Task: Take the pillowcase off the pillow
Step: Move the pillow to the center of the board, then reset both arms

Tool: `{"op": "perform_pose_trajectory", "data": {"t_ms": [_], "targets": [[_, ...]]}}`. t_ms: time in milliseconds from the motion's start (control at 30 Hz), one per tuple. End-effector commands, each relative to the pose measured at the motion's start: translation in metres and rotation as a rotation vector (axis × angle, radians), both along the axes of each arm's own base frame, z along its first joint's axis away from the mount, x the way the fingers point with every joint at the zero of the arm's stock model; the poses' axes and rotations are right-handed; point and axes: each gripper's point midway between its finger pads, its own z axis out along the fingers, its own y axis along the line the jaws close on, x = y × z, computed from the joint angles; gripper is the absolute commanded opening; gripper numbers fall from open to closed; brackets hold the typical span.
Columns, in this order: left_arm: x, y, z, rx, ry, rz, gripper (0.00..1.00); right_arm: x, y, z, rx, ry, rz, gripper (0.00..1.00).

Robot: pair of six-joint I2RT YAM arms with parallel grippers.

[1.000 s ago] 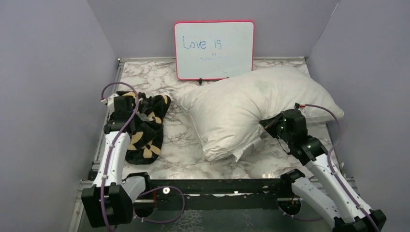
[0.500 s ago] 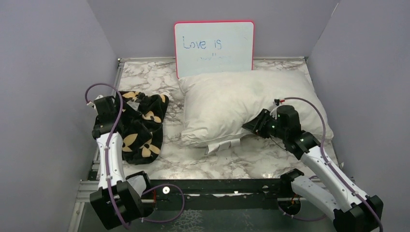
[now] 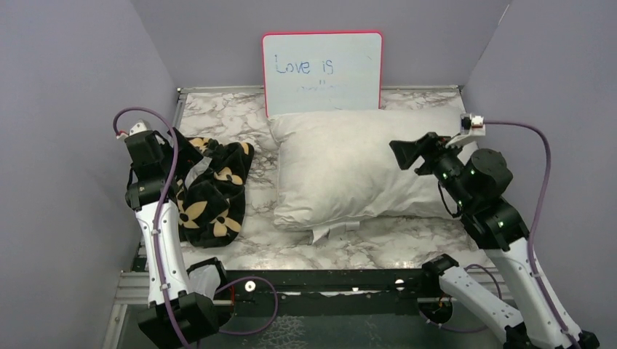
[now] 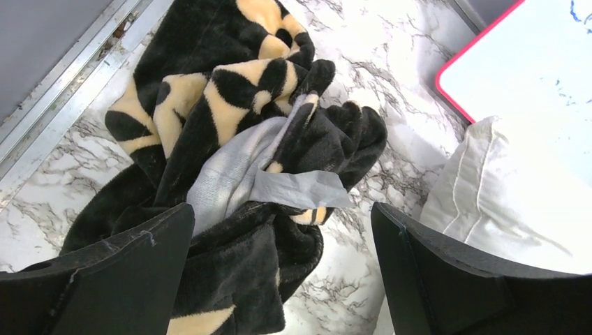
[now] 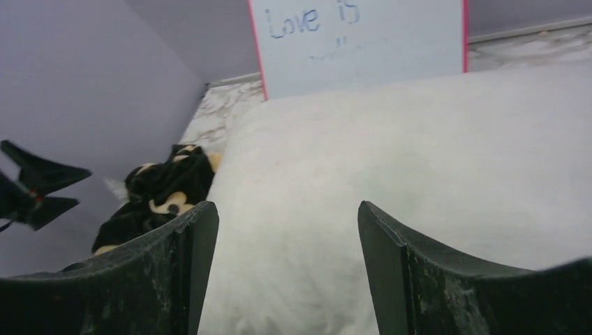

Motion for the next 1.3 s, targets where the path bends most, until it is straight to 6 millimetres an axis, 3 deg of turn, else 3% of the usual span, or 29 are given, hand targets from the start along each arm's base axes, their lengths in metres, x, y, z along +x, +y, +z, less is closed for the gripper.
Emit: {"op": "perform_pose_trajectory", "data": {"t_ms": [0,67,133,267,333,400,467,533,667,767,867,1033,1267], "targets": [[-0.006,-0.010,0.023,0.018,-0.027,-0.063,0.99,0.052,-0.033,-0.020,-0.240,0.059,-0.234,0.80],[-0.007,-0.010,0.030,0.021,-0.037,-0.054,0.99,0.070,-0.033,-0.045,-0.313,0.164,-0.264,0.82],[-0.006,-0.011,0.036,0.025,-0.048,-0.065,0.99,0.081,-0.017,-0.080,-0.368,0.285,-0.198,0.84],[-0.002,-0.019,0.047,0.025,-0.069,-0.103,0.99,0.079,0.016,-0.154,-0.385,0.542,-0.031,0.85],[0.001,-0.024,0.055,0.027,-0.083,-0.134,0.99,0.072,0.023,-0.174,-0.376,0.606,0.008,0.85],[0.006,-0.031,0.062,0.025,-0.096,-0.167,0.99,0.067,0.021,-0.178,-0.374,0.628,0.005,0.85],[0.012,-0.044,0.069,0.014,-0.109,-0.222,0.99,0.066,0.018,-0.166,-0.377,0.576,0.000,0.85],[0.019,-0.064,0.075,0.010,-0.119,-0.299,0.99,0.067,0.013,-0.141,-0.374,0.472,-0.010,0.88],[0.032,-0.135,0.076,0.049,-0.097,-0.526,0.99,0.072,-0.020,-0.075,-0.269,0.235,-0.226,0.92],[0.035,-0.185,0.069,0.065,-0.065,-0.657,0.99,0.059,-0.027,-0.031,-0.258,0.012,-0.212,0.98],[0.035,-0.219,0.073,0.104,-0.066,-0.702,0.99,0.039,-0.026,-0.005,-0.286,-0.144,-0.145,1.00],[0.030,-0.232,0.096,0.236,-0.129,-0.656,0.99,0.027,-0.035,0.005,-0.313,-0.170,-0.153,1.00],[0.013,-0.199,0.085,0.313,-0.119,-0.483,0.99,0.025,-0.032,-0.015,-0.278,-0.091,-0.144,1.00]]}}
